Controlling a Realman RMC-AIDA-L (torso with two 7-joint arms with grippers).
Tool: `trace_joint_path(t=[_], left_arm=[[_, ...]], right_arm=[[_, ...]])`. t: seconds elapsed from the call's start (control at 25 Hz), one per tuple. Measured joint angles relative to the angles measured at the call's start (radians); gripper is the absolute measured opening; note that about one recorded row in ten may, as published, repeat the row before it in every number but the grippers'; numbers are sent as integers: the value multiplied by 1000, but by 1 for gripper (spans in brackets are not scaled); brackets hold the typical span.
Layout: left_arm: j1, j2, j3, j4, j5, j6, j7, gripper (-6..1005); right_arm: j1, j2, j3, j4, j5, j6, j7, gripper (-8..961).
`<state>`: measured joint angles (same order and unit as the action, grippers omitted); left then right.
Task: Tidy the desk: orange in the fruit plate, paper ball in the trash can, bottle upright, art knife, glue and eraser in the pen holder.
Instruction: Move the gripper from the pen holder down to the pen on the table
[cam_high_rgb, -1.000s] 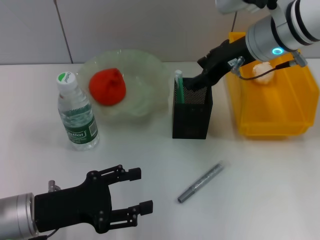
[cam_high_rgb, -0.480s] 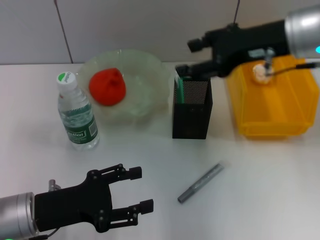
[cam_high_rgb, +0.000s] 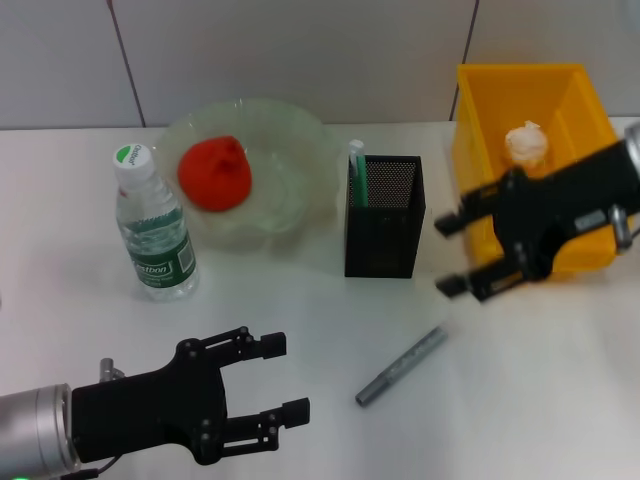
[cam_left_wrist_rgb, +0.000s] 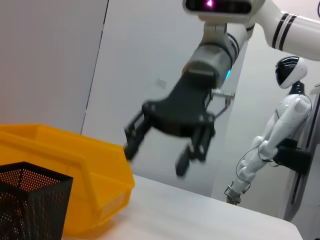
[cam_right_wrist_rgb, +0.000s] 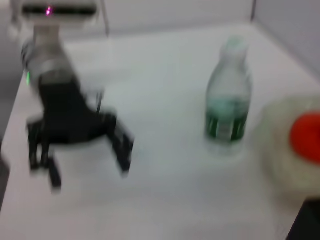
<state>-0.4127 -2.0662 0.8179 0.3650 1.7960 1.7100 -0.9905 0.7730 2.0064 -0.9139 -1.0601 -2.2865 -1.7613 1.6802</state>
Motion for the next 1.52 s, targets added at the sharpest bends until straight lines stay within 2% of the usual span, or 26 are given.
trace_joint_path(t=[0.4, 0.68, 0.84, 1.24, 1.52], left_arm=[[3, 2, -8, -1, 0, -6, -2, 741], [0, -1, -44, -2, -1, 3, -7, 740], [-3, -1, -43, -3, -1, -19, 2, 739], [-4, 1, -44, -3, 1, -42, -11, 738], [-3, 1, -47, -1, -1, -45, -12, 737]], right_arm=[[58, 46, -187, 15, -181, 69, -81, 733], [114, 66, -293, 32, -278, 104, -94, 733], [119, 69, -379, 55, -307, 156, -134, 732], [178, 73, -438, 107, -358, 195, -222, 731], [185, 76, -551, 131, -361, 242, -221, 731]])
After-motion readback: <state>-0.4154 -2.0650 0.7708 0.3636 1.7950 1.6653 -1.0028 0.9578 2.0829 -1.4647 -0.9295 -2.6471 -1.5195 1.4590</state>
